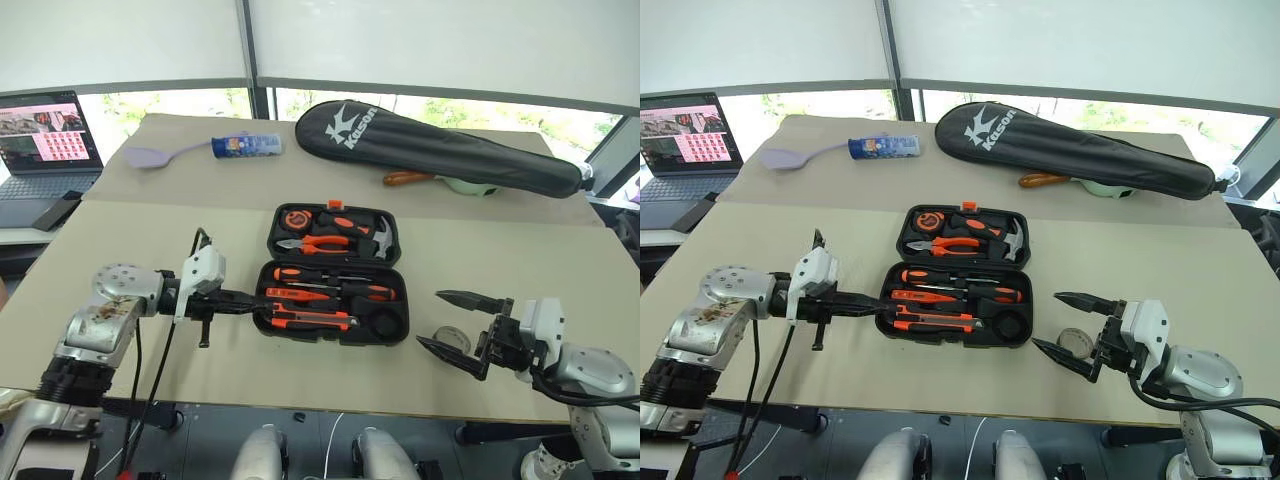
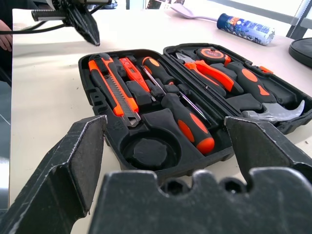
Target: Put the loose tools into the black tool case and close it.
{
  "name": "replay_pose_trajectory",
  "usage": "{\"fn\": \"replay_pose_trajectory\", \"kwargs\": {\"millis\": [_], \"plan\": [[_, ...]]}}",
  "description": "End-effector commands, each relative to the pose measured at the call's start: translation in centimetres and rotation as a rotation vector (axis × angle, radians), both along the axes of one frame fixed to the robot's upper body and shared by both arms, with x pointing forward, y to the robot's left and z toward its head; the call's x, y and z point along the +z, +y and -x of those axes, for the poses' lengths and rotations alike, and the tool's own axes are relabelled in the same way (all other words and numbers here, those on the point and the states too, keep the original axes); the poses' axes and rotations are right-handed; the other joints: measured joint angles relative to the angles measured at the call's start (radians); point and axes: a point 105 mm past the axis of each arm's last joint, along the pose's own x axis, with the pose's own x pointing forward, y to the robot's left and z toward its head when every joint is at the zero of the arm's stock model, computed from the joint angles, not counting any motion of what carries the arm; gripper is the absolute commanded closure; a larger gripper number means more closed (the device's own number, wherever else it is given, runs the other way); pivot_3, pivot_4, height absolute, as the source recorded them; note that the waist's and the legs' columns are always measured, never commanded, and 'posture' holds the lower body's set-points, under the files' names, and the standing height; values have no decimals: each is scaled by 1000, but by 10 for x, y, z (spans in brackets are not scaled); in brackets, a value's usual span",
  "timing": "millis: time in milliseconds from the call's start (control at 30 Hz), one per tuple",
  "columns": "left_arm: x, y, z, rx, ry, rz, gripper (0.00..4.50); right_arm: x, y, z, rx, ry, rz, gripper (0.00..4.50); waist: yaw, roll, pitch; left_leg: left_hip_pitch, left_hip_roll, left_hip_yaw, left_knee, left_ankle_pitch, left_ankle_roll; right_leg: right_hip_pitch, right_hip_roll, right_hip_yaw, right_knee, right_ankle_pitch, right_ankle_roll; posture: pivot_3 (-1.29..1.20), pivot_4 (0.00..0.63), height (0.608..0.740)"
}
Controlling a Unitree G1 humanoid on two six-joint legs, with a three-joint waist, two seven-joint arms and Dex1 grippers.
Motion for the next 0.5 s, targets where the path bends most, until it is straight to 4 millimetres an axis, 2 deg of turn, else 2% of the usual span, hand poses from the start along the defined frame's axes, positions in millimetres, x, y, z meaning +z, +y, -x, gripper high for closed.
{"fn": "replay_pose_trajectory", "kwargs": {"millis": [33, 300, 500], "plan": [[5, -5, -6, 20, -15, 26, 4488, 10, -1, 2, -4, -48, 3, 0, 0, 0, 0, 0, 0, 0, 0, 0, 0, 0, 0, 0, 0, 0, 0, 0, 150, 740], [-26, -19, -8, -13, 23, -96, 4488, 11, 0, 0, -3, -52, 2, 0, 3, -1, 1, 0, 0, 0, 0, 0, 0, 0, 0, 0, 0, 0, 0, 0, 150, 740], [-62, -22, 2, -3, 151, -245, 4488, 10, 2, 0, -3, -54, -1, 0, 1, 0, 0, 1, -1, 0, 0, 0, 0, 1, 0, 0, 0, 0, 0, 0, 150, 740]]}}
